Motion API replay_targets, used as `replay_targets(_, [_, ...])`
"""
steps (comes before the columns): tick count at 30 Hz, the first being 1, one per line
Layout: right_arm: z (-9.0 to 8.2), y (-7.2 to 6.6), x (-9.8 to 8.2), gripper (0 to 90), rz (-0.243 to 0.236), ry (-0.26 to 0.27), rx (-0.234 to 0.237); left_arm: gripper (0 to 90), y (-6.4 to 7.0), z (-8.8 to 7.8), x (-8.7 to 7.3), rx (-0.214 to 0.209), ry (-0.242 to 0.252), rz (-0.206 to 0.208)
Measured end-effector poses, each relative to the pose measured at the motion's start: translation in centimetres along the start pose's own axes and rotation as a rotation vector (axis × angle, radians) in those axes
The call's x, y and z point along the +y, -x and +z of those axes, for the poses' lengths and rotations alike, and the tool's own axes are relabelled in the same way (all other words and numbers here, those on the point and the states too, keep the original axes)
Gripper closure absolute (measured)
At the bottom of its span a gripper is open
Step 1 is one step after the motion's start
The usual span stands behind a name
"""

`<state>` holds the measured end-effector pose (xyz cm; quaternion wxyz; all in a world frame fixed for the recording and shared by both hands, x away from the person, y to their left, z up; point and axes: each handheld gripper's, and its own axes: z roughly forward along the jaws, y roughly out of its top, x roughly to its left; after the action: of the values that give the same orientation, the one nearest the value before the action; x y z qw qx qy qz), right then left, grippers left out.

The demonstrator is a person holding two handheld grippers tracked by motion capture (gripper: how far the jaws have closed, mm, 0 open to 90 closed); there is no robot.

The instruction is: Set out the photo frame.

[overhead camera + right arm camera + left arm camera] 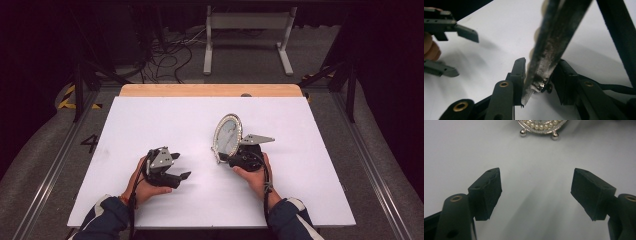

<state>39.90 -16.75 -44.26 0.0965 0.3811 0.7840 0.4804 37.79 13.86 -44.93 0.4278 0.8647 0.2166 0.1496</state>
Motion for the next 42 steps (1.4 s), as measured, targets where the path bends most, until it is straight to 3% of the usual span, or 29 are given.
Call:
replay_targets(4, [-0.1, 0.4, 0.0, 73.2, 0.005, -0.011, 0.021, 23.4, -0.6, 1.1, 1.9, -0.006, 0.008, 0.036])
replay_targets(7, [-0.1, 0.6, 0.2, 73.0, -0.004, -0.030, 0.034, 21.6, -0.9, 2.0, 3.0, -0.006, 0.019, 0.041])
replay_targets(11, [-0.1, 0.9, 0.5, 72.5, -0.004, -0.052, 0.060, 20.9, -1.7, 3.5, 3.9, 0.005, 0.021, 0.012])
replay_targets(13, [-0.1, 1.0, 0.5, 72.3, -0.006, -0.059, 0.067, 20.9, -2.3, 4.1, 4.3, -0.015, 0.029, -0.021])
replay_targets(15, [-0.1, 1.0, 0.5, 70.6, -0.012, -0.064, 0.073, 20.1, -2.8, 4.5, 4.6, -0.017, 0.060, -0.026])
replay_targets(18, [-0.6, 0.8, 0.6, 54.9, -0.020, -0.068, 0.038, 19.4, -3.5, 5.0, 4.9, -0.032, 0.086, -0.054])
replay_targets(23, [-2.4, 0.0, 0.6, 49.2, -0.057, -0.031, -0.023, 20.0, -4.3, 5.9, 5.0, -0.052, 0.104, -0.076])
replay_targets(29, [-3.7, -0.6, -0.5, 60.0, -0.053, 0.027, -0.038, 24.3, -4.4, 7.2, 4.7, -0.090, 0.088, -0.098])
replay_targets(32, [-4.6, -1.5, -0.6, 68.9, -0.088, 0.061, -0.056, 26.6, -4.6, 7.8, 5.0, -0.121, 0.085, -0.123])
replay_targets(35, [-4.8, -1.8, -0.6, 70.7, -0.098, 0.070, -0.061, 26.9, -4.7, 7.9, 5.5, -0.136, 0.090, -0.134])
replay_targets(37, [-5.0, -2.1, -0.6, 71.2, -0.077, 0.068, -0.083, 26.9, -4.7, 8.3, 5.8, -0.134, 0.070, -0.124])
replay_targets(42, [-5.1, -2.2, -0.3, 72.8, -0.051, 0.103, -0.116, 26.5, -4.2, 9.2, 5.9, -0.189, 0.042, -0.121])
